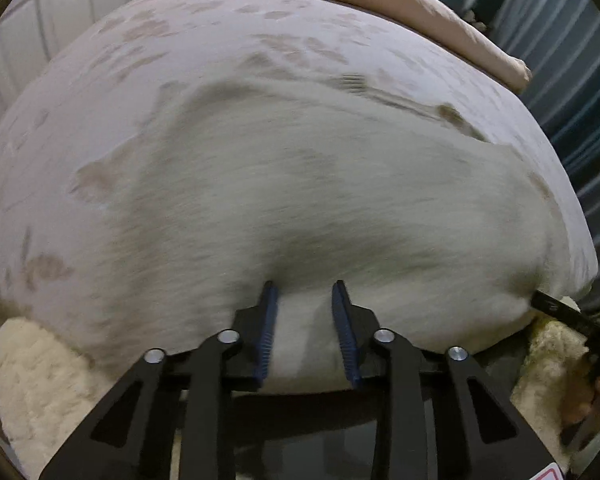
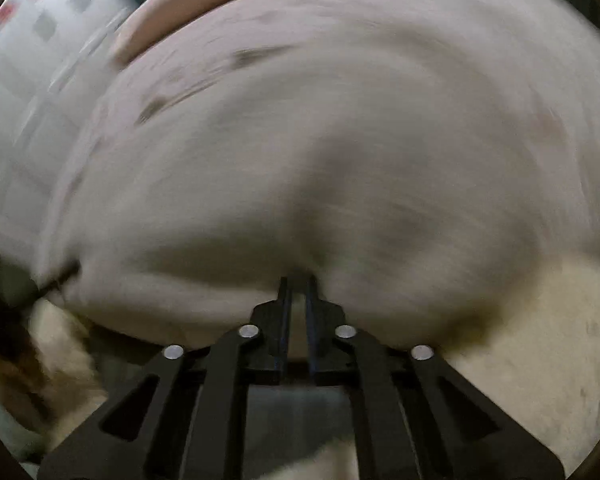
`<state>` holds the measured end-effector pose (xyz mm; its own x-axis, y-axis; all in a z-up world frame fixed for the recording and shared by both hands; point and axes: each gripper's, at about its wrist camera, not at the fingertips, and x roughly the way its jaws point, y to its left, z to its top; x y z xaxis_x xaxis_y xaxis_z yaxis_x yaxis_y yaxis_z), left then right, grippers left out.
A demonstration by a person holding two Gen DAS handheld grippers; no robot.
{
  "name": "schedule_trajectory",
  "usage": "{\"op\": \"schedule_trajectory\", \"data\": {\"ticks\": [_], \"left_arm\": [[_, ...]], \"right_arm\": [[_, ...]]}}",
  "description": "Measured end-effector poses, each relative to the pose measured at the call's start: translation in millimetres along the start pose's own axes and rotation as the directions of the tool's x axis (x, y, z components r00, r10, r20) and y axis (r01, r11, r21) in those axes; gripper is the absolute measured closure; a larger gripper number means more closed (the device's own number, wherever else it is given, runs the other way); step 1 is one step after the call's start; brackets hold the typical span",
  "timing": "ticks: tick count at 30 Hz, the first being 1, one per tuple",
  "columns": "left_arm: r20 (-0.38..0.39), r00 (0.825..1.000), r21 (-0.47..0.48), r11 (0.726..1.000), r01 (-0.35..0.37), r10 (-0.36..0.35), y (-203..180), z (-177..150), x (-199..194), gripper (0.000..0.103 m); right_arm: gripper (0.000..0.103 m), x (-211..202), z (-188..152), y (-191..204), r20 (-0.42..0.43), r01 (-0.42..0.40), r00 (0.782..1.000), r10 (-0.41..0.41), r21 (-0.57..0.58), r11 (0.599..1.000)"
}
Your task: Fold small clothes
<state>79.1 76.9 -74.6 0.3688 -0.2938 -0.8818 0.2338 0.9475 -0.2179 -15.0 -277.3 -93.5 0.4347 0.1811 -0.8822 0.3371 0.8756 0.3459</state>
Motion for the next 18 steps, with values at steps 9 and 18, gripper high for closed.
{"op": "schedule_trajectory", "data": {"ticks": [9, 18], "left_arm": [[0.110, 0.994, -0.116, 0.993, -0.007, 0.020, 7, 36, -21, 0.058], [0.056, 0.992, -0.164, 0.981, -0.101, 0.112, 34, 49, 10, 0.063]], "right_arm": [[0.044, -62, 42, -44, 0.253, 0.096, 0.960, -0.116, 0.090, 0.991], [0.092, -49, 63, -42, 0.255, 0.093, 0.961, -0.106, 0.065, 0.994]]}}
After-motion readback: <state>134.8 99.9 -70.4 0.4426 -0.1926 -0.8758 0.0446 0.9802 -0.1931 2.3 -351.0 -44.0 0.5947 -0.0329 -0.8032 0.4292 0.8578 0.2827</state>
